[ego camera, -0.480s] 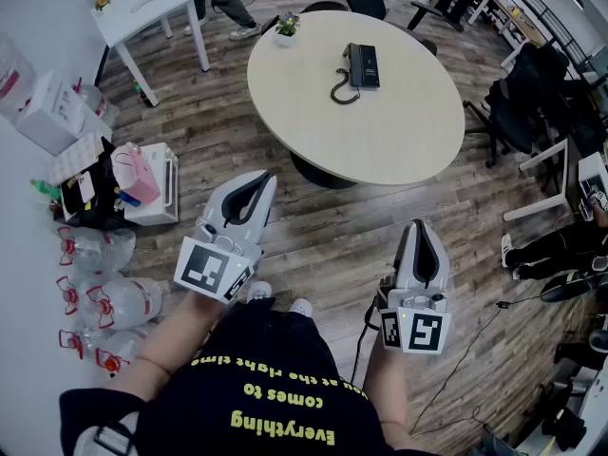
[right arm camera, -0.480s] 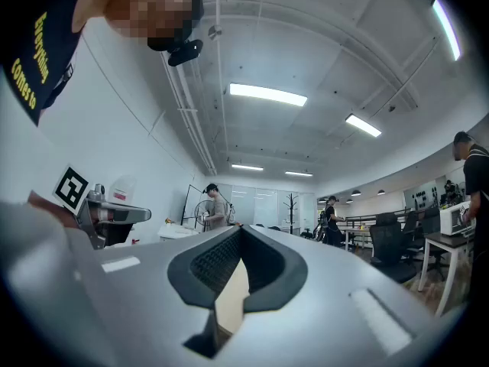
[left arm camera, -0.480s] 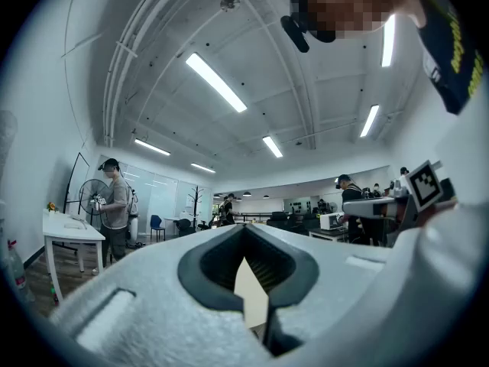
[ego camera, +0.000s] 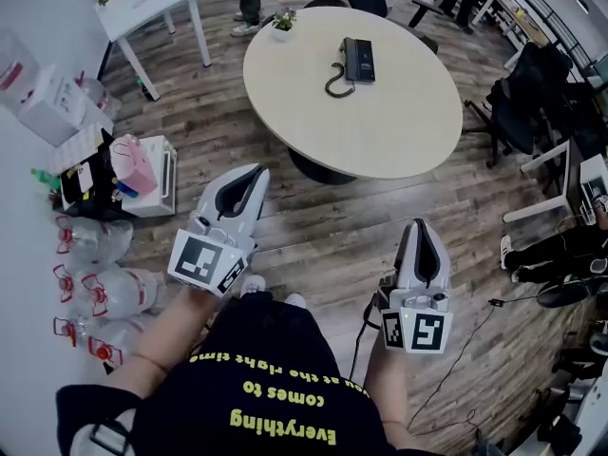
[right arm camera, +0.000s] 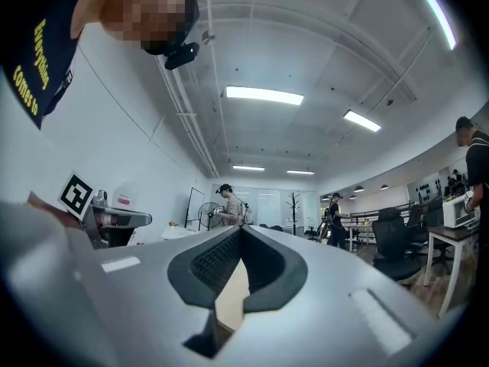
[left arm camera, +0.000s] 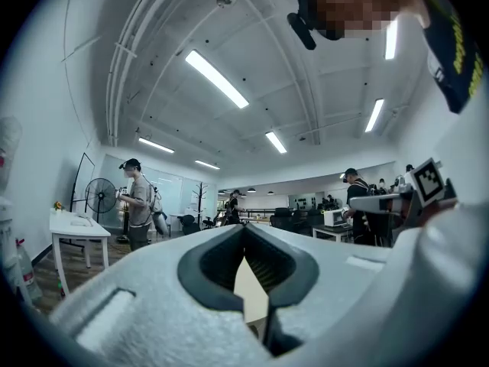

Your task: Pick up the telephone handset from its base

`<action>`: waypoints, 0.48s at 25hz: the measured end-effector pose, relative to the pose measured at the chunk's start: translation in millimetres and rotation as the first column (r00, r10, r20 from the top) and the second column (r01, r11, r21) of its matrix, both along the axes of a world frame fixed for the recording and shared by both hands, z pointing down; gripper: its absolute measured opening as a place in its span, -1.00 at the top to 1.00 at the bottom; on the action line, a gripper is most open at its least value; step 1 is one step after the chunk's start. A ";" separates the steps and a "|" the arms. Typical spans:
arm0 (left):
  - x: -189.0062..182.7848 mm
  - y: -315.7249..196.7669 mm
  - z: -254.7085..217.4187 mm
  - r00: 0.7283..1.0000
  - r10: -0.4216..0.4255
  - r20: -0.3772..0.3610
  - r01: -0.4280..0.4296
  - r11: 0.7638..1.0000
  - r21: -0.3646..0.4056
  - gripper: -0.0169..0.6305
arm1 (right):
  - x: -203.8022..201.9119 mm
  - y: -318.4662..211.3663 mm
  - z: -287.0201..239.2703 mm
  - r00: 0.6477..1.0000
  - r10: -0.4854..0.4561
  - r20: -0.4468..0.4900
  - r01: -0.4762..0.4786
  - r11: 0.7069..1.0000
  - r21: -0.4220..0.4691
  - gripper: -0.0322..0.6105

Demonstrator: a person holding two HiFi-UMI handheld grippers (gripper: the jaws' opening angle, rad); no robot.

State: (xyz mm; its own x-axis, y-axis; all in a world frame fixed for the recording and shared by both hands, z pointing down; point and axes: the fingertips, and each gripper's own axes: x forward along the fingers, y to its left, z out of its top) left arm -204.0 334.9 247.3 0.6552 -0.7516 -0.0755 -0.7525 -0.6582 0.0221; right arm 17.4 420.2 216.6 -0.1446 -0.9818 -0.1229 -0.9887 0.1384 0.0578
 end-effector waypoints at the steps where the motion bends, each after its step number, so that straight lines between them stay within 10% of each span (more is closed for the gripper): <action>1: 2.5 0.8 1.1 1.000 -0.006 0.000 0.006 1.000 -0.008 0.93 | 3.9 1.2 0.7 1.000 -0.001 0.006 0.001 1.000 -0.001 0.86; 12: 18.8 8.0 17.4 0.998 -0.064 0.024 0.066 0.993 -0.099 0.36 | 29.9 -3.9 27.0 0.998 -0.049 0.030 0.051 0.996 -0.073 0.44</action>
